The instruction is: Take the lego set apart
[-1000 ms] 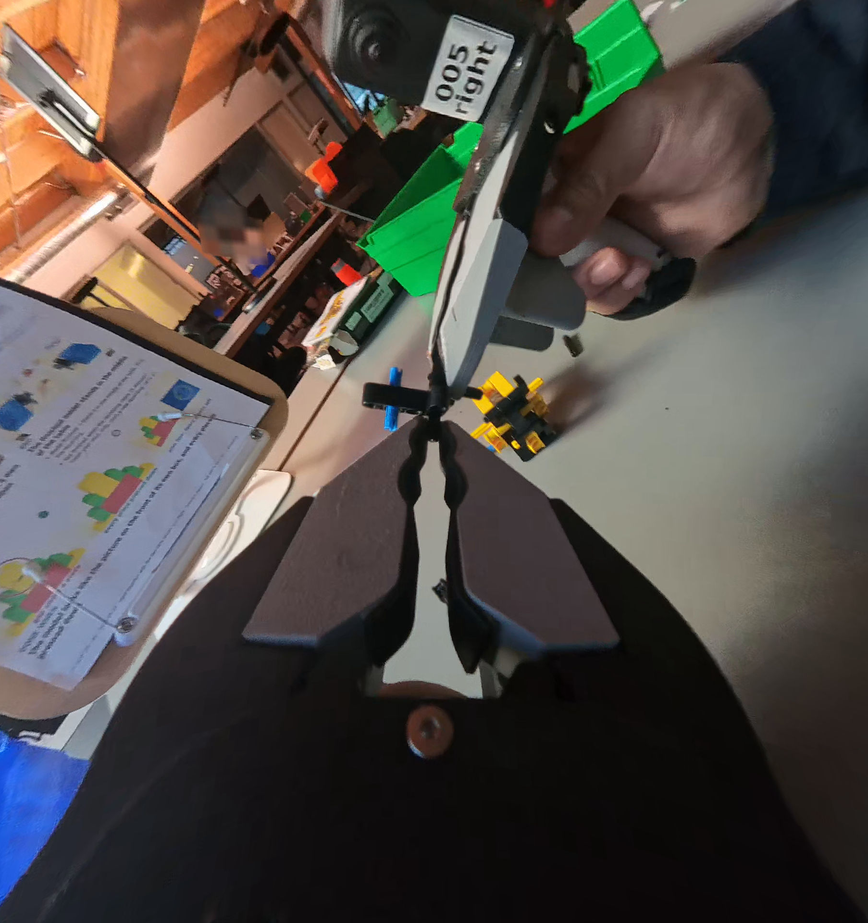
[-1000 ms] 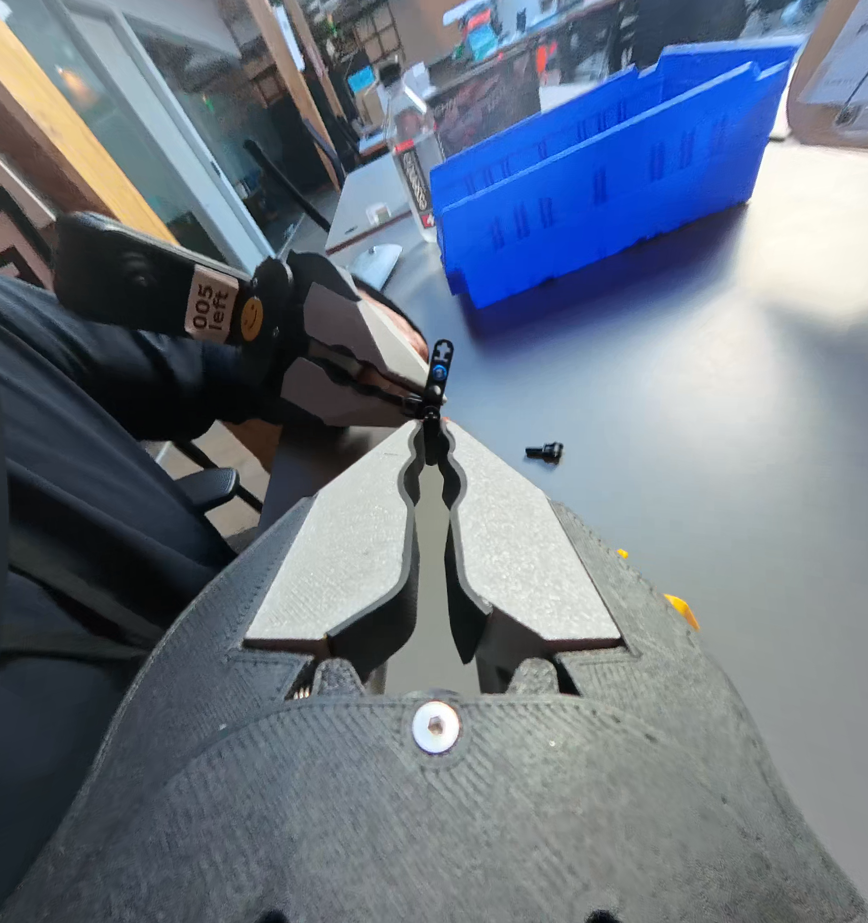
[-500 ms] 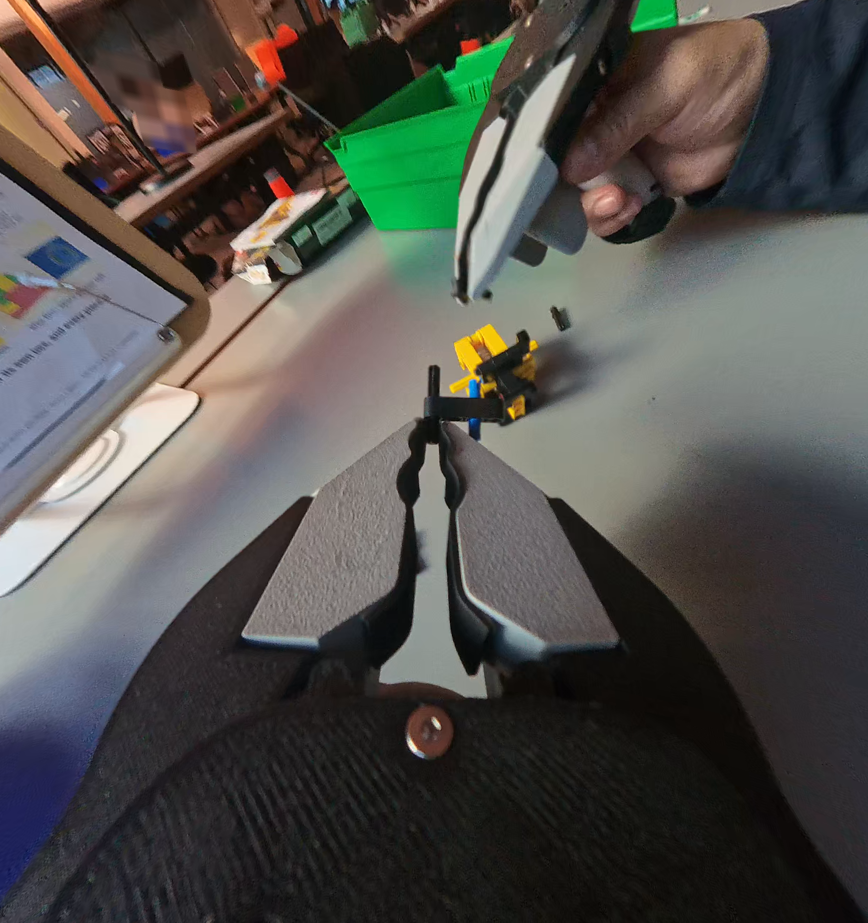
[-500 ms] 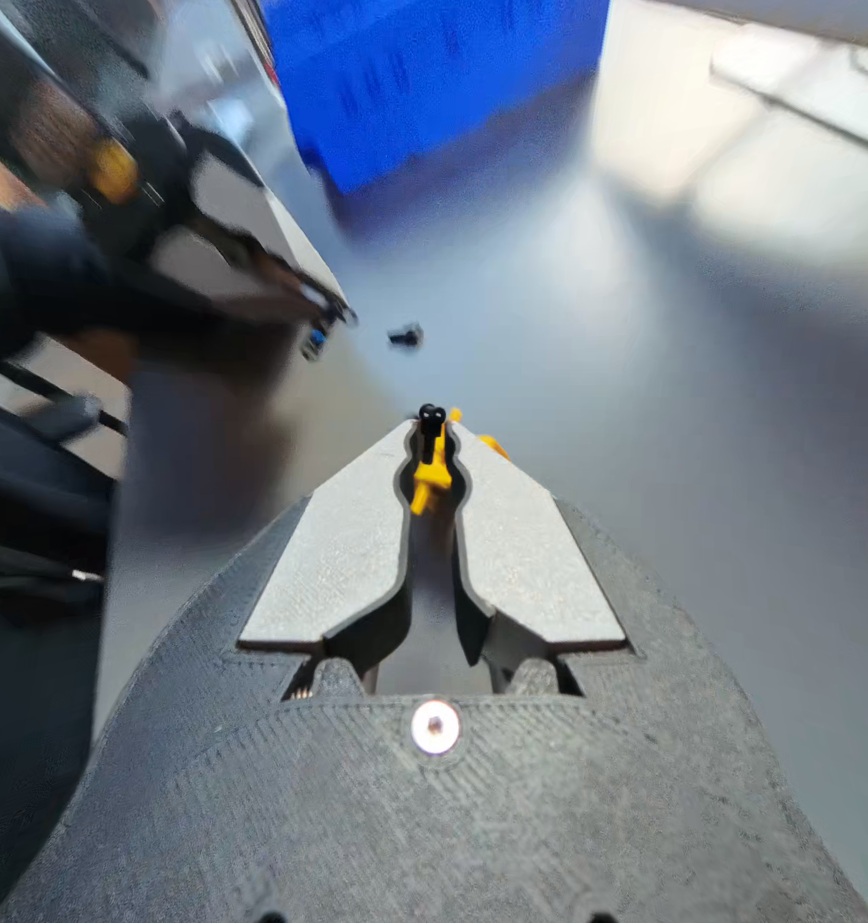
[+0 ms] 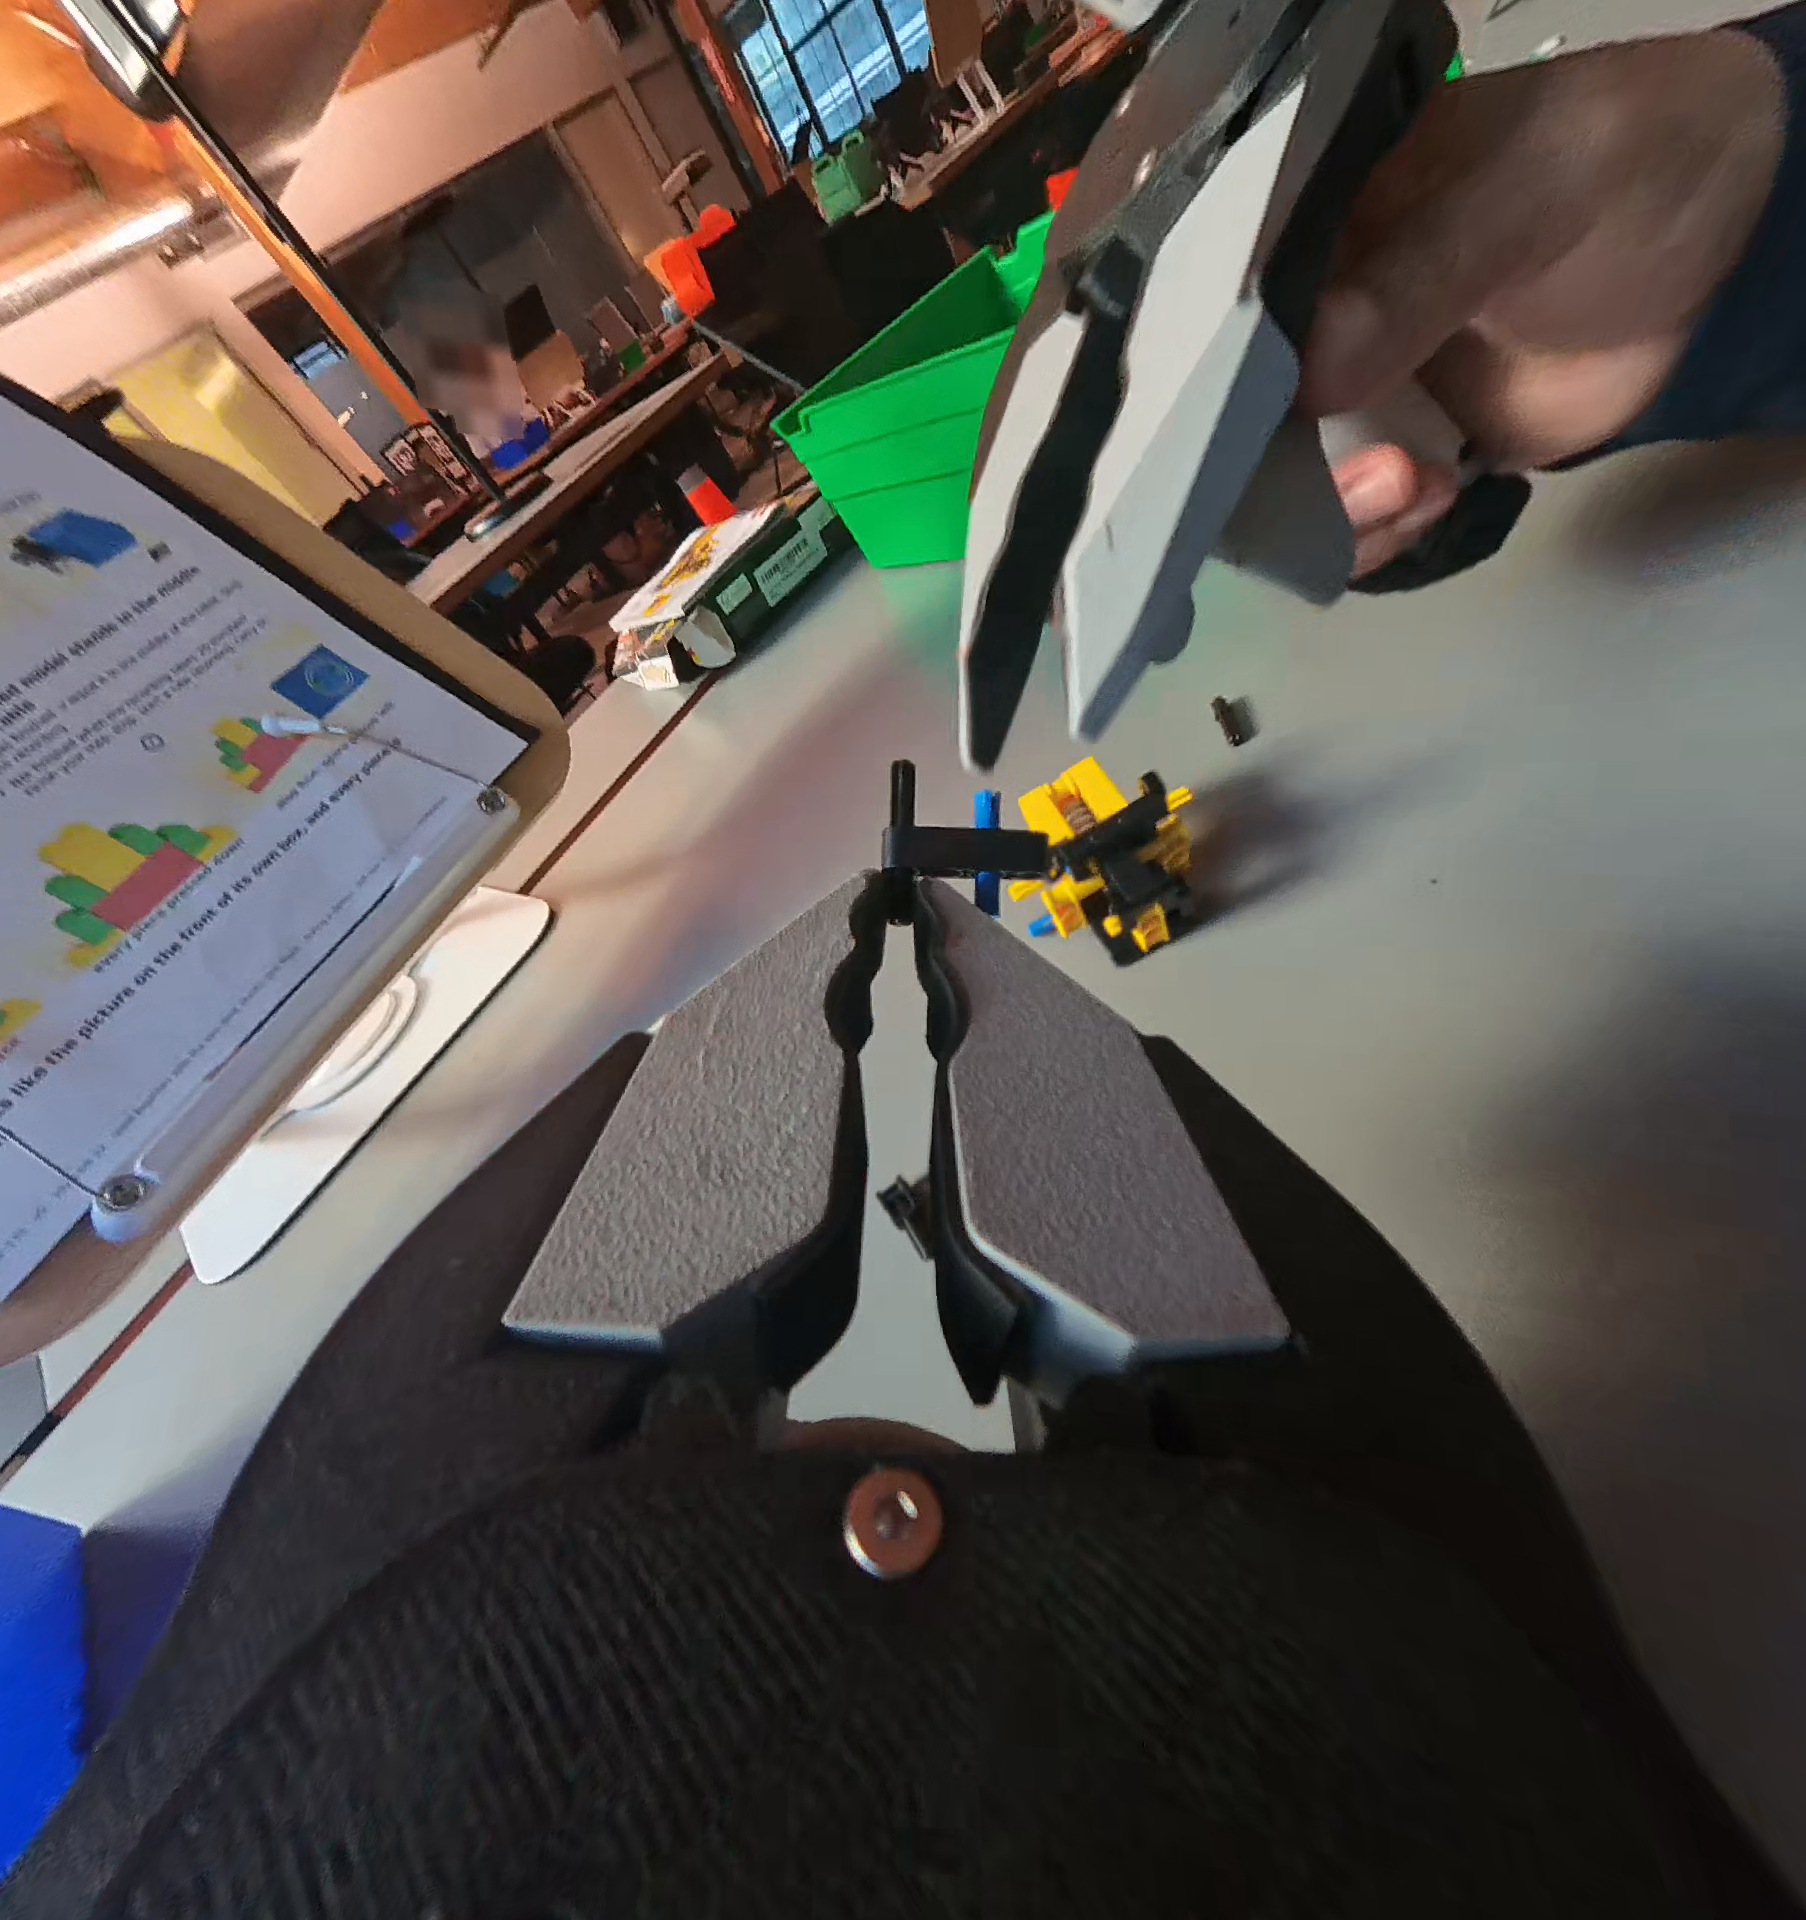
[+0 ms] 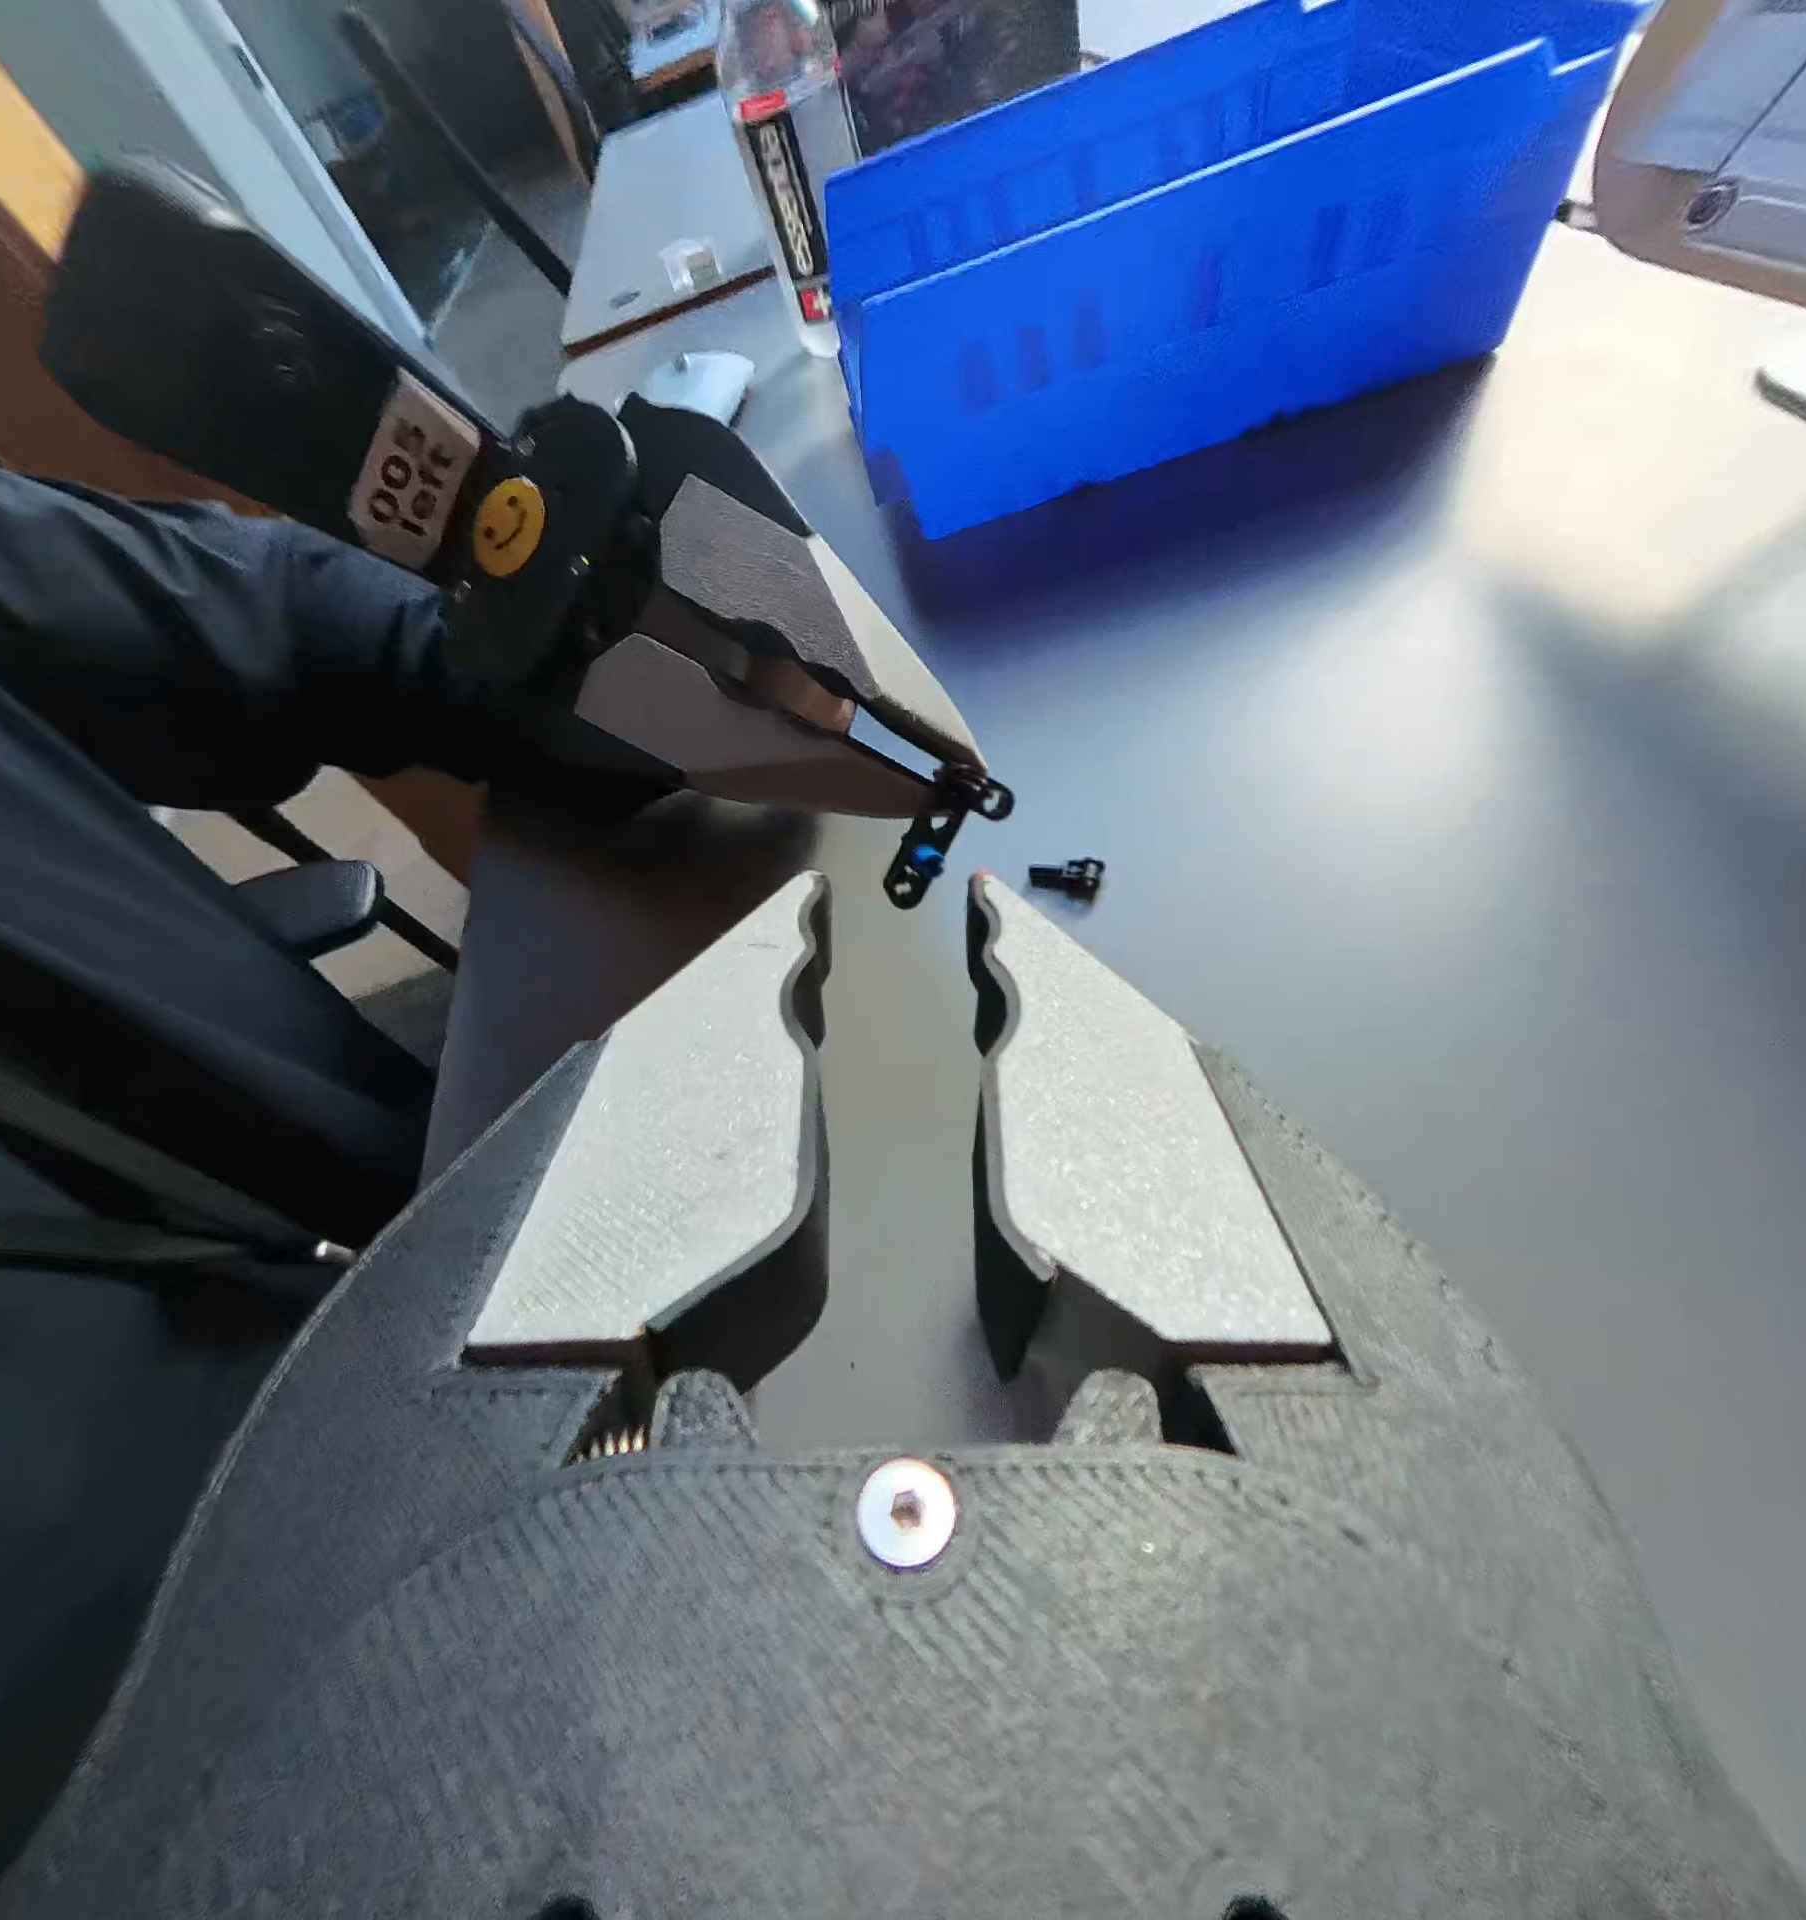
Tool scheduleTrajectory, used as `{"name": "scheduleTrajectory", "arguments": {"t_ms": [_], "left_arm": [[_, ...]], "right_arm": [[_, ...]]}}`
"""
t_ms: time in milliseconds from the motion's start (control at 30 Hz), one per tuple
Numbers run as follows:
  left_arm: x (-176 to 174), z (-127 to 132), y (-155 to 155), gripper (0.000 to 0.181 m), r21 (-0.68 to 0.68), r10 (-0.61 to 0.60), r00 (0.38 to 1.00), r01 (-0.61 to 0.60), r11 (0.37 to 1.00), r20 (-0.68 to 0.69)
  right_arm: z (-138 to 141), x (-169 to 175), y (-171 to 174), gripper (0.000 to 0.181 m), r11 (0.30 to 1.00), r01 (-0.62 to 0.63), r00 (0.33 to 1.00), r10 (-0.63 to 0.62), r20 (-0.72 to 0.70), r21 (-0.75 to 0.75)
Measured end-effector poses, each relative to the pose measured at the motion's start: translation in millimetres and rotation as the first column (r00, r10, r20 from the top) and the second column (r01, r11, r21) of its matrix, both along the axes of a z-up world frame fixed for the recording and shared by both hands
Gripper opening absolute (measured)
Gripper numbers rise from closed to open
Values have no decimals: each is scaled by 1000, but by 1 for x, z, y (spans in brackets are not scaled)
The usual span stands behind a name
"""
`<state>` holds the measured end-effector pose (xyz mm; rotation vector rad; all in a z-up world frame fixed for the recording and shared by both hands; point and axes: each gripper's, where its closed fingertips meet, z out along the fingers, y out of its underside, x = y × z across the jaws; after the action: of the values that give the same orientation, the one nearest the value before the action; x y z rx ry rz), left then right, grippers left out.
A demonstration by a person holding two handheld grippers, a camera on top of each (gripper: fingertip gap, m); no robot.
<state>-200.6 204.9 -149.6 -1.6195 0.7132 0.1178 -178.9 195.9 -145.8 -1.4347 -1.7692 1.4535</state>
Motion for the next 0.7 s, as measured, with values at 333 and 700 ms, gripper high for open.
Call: {"name": "scheduleTrajectory", "arguments": {"t_ms": [333,700], "left_arm": [[3,9,-2,2,44,13,1000,-13,999,2],[3,10,-2,2,30,29,1000,-30,999,6]], "right_arm": [[9,-2,2,4,997,14,998,-18,-53,-81],[4,-7,0,1,990,4,999,-10,-42,-140]]}}
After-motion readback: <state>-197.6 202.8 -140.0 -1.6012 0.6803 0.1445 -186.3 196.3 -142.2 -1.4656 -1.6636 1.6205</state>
